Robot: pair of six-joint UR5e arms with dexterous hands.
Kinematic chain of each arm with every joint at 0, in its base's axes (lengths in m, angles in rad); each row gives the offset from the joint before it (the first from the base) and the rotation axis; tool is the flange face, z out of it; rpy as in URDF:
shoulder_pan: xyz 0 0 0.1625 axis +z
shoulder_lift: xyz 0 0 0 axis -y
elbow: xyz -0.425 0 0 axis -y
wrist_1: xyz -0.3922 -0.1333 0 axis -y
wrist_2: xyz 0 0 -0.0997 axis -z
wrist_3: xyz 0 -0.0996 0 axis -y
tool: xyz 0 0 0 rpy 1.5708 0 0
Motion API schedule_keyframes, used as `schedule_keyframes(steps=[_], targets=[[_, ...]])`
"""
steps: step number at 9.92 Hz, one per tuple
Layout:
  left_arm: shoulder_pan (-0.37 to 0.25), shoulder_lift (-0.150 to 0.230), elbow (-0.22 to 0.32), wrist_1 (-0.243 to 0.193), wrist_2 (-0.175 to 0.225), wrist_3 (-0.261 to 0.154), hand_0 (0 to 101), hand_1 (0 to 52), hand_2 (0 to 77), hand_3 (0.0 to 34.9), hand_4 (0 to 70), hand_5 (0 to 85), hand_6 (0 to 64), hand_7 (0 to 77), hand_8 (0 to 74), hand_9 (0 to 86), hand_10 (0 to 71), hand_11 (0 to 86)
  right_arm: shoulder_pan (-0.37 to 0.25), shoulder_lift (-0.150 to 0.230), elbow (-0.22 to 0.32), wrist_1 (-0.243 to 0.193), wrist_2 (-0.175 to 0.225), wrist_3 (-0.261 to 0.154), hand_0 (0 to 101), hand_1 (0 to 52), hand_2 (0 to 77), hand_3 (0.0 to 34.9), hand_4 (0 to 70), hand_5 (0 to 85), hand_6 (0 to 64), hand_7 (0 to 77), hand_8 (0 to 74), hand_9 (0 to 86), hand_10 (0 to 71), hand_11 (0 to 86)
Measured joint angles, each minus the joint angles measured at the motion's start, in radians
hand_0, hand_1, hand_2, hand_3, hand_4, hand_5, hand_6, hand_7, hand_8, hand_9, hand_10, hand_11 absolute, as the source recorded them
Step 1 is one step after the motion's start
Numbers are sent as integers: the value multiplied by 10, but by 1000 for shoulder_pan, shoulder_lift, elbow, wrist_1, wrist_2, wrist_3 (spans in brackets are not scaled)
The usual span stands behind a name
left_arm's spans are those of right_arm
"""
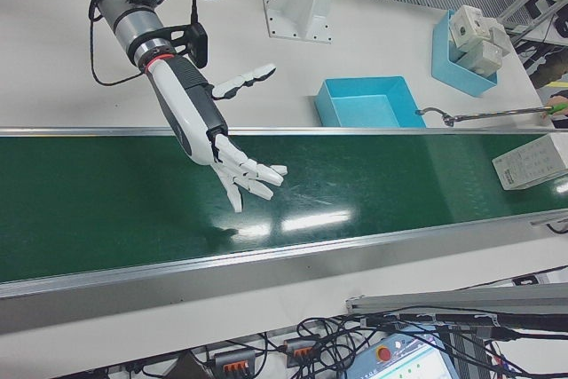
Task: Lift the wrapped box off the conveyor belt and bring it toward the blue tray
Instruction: 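Move the right hand along the belt toward the approaching wrapped box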
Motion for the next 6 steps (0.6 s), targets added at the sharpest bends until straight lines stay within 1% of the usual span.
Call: schedule_keyframes(steps=[3, 4, 5, 6], targets=[[0, 0, 0, 0, 0, 0, 0, 0, 5, 0, 0, 11, 0, 5, 5, 5, 5, 5, -5, 1, 1, -1, 0, -4, 470, 109, 60, 0, 147, 104, 114, 256, 109, 136, 0, 11], [0, 0, 0, 0, 0, 0, 0, 0, 5, 0, 0, 11, 5, 5, 5, 5, 5, 5, -12, 2, 1, -1, 1, -7, 470, 87, 55, 0, 153, 104, 114, 256, 109, 136, 0, 11], [0, 0, 0, 0, 0, 0, 0, 0, 11, 0, 0, 11, 0, 5, 5, 5, 5, 5, -26, 4, -1, -1, 3, -10, 470, 87, 55, 0, 153, 104, 114, 256, 109, 136, 0, 11], [0, 0, 0, 0, 0, 0, 0, 0, 11, 0, 0, 11, 0, 5, 5, 5, 5, 5, -41, 11, -3, -3, 5, -15, 465, 93, 44, 0, 142, 104, 109, 224, 98, 109, 0, 11]])
